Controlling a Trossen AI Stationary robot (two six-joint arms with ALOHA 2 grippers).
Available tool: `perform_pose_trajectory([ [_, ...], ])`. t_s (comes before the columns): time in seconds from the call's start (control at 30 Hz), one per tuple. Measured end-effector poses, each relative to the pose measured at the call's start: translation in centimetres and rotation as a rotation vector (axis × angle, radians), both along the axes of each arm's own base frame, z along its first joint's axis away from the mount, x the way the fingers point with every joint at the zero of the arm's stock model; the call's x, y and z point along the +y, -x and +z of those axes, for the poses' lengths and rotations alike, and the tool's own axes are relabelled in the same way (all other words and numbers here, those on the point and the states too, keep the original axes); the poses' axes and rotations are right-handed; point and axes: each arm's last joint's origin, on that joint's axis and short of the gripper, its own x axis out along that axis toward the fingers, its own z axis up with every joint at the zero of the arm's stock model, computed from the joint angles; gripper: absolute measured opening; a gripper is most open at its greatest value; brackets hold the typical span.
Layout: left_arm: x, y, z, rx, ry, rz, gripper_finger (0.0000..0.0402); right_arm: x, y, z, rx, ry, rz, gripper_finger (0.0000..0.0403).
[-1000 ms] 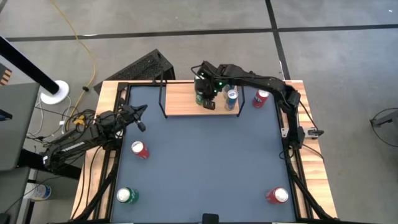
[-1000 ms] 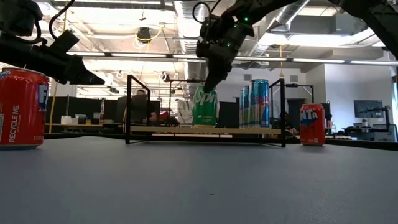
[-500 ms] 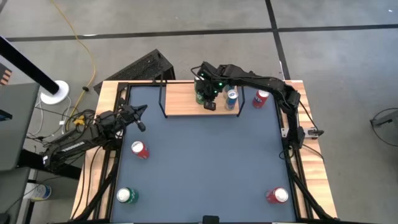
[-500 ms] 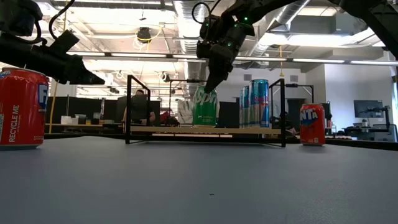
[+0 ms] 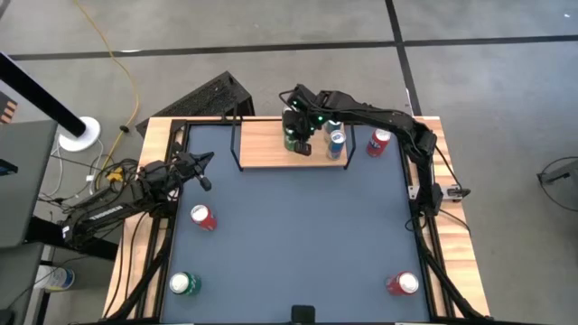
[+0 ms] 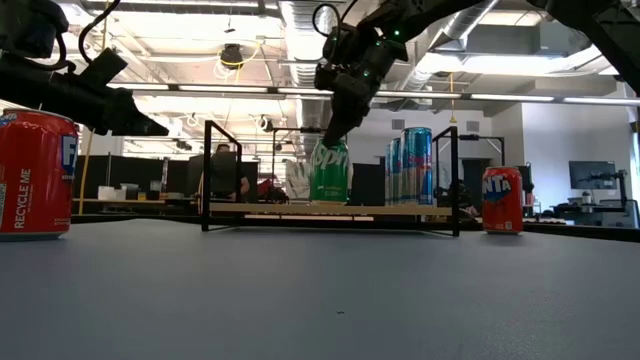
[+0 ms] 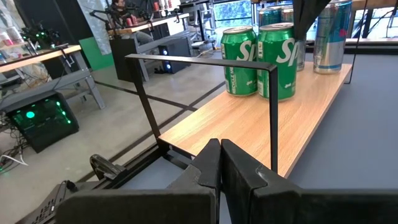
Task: Place canned beverage on shelf
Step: Put the top green soda can on the shelf aligned with the other green soda can
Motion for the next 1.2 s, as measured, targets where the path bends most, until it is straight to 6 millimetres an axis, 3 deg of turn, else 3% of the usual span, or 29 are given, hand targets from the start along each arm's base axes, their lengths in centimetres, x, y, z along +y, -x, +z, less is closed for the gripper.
perform_pose_trajectory([
  [0.53,0.0,0.0,0.0,-0.001,0.000,0.000,0.0000,0.9,0.4,-0.4,0.058,-0.049,0.097,0.0000],
  [1.0,0.0,0.0,0.0,0.000,0.000,0.000,0.0000,-1.1,0.8,-0.1,-0.001,-0.010,0.063,0.0000],
  [1.2,0.0,0.0,0.0,0.000,0.000,0.000,0.0000,-0.4,0.7,-0.1,-0.022,-0.074,0.144,0.0000],
])
